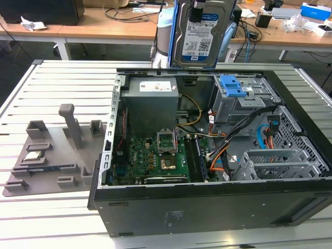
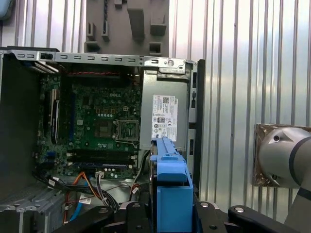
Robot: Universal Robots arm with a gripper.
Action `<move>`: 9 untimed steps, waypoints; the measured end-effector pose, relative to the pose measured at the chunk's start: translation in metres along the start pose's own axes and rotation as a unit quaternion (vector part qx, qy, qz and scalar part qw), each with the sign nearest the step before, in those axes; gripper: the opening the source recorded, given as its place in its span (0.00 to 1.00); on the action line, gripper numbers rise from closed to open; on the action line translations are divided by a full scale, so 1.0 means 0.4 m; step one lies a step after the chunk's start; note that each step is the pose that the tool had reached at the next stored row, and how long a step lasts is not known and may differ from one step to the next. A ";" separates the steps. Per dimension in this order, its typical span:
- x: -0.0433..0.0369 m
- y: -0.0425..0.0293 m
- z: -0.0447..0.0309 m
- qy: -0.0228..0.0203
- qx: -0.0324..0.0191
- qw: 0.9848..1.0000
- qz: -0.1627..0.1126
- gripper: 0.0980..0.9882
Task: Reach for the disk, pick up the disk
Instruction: 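Pick up the disk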
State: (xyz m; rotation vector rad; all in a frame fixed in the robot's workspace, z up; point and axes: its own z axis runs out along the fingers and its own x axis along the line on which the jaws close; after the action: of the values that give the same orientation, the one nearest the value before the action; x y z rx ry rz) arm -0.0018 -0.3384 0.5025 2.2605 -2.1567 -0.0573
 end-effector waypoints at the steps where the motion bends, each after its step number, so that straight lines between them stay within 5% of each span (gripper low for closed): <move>1: 0.000 -0.001 0.000 0.000 0.000 1.000 0.000 0.30; 9: 0.024 0.000 0.000 0.000 0.000 1.000 0.000 0.30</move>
State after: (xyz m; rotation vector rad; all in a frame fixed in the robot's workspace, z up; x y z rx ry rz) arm -0.0015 -0.3481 0.5025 2.2606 -2.1566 -0.0573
